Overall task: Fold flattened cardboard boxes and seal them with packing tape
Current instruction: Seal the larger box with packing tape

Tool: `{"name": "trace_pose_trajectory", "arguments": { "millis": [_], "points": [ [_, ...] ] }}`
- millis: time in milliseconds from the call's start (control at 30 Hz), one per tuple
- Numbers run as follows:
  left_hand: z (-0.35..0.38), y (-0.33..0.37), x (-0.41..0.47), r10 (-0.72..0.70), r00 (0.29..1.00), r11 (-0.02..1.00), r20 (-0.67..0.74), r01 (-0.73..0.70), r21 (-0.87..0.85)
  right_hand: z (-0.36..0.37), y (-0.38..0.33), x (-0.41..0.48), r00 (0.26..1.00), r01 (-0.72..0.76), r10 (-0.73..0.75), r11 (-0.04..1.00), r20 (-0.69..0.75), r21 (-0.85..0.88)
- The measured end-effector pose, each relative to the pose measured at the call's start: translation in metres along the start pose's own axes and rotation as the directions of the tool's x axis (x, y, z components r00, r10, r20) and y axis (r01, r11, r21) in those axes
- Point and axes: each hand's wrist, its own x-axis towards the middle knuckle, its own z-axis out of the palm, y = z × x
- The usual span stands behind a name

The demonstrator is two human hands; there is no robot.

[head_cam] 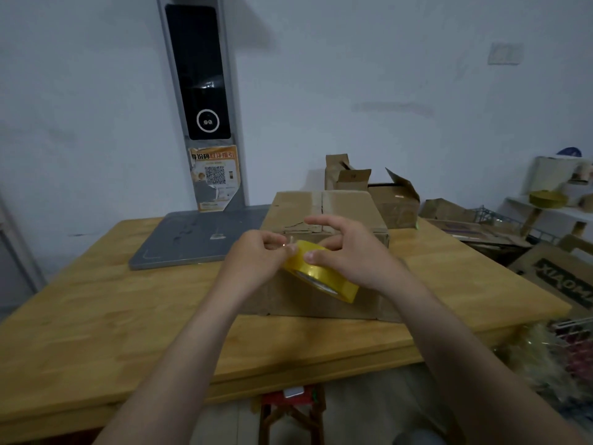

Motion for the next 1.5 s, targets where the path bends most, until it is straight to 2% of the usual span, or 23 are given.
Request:
{"name": "trace_pose_trajectory", "arguments": {
  "millis": [100, 200, 333, 433, 533, 600, 667, 833, 967, 1033, 1133, 1200, 1267, 1333, 1433, 1500],
  "points": [
    [0.001, -0.005, 0.007, -0.041, 0.998, 0.998, 0.043, 0.043, -0.055, -0.001, 0.010, 0.003, 0.999, -0.006, 0.006, 1.000, 0.035, -0.016],
    [0.001, -0.010, 0.015, -0.052, 0.996, 0.999, 0.078, 0.052, -0.002, 0.001, 0.017, 0.001, 0.997, -0.029, 0.028, 0.999, 0.069, 0.015],
    [0.005, -0.011, 0.025, -0.072, 0.996, 0.996, 0.044, 0.070, 0.050, 0.014, 0.040, 0.002, 0.997, -0.033, 0.018, 0.980, 0.075, 0.194],
    [0.006, -0.012, 0.029, -0.060, 0.998, 0.994, -0.022, 0.062, 0.087, 0.027, 0.062, 0.003, 0.995, 0.019, -0.054, 0.932, 0.089, 0.361],
    [0.006, -0.010, 0.031, -0.054, 0.998, 0.991, -0.046, 0.059, 0.119, 0.042, 0.079, 0.004, 0.985, 0.119, -0.149, 0.952, 0.086, 0.282],
    [0.006, -0.008, 0.032, -0.041, 0.998, 0.991, -0.044, 0.047, 0.128, 0.049, 0.086, 0.004, 0.980, 0.179, -0.193, 0.962, 0.050, 0.206],
    [0.006, -0.008, 0.033, -0.026, 0.998, 0.992, -0.057, 0.033, 0.121, 0.050, 0.089, 0.004, 0.974, 0.224, -0.228, 0.952, -0.004, 0.210],
    [0.007, -0.006, 0.034, 0.025, 0.989, 0.992, -0.147, -0.006, 0.129, 0.059, 0.090, 0.003, 0.953, 0.272, -0.200, 0.893, -0.226, 0.357],
    [-0.006, 0.008, 0.030, 0.082, 0.979, 0.986, -0.189, -0.052, 0.160, 0.079, 0.083, 0.001, 0.942, 0.309, -0.212, 0.848, -0.259, 0.430],
    [-0.018, 0.014, 0.026, 0.096, 0.975, 0.978, -0.200, -0.055, 0.200, 0.082, 0.076, 0.002, 0.927, 0.348, -0.258, 0.860, -0.271, 0.373],
    [-0.033, 0.015, 0.019, 0.092, 0.972, 0.980, -0.218, -0.050, 0.191, 0.074, 0.064, -0.001, 0.859, 0.470, -0.399, 0.862, -0.320, 0.188],
    [-0.037, 0.016, 0.013, 0.099, 0.970, 0.982, -0.220, -0.058, 0.182, 0.064, 0.056, -0.006, 0.825, 0.521, -0.480, 0.851, -0.299, 0.071],
    [-0.039, 0.020, 0.006, 0.115, 0.964, 0.983, -0.241, -0.075, 0.169, 0.052, 0.050, -0.011, 0.834, 0.509, -0.499, 0.860, -0.235, -0.020],
    [-0.040, 0.025, -0.001, 0.133, 0.951, 0.986, -0.279, -0.099, 0.132, 0.037, 0.046, -0.015, 0.875, 0.450, -0.468, 0.881, -0.123, -0.147],
    [-0.039, 0.027, -0.013, 0.146, 0.952, 0.987, -0.271, -0.122, 0.103, 0.010, 0.049, -0.028, 0.915, 0.389, -0.401, 0.850, 0.043, -0.356],
    [-0.036, 0.027, -0.020, 0.151, 0.951, 0.988, -0.269, -0.140, 0.057, -0.007, 0.050, -0.041, 0.914, 0.392, -0.399, 0.827, 0.072, -0.403]
  ]
}}
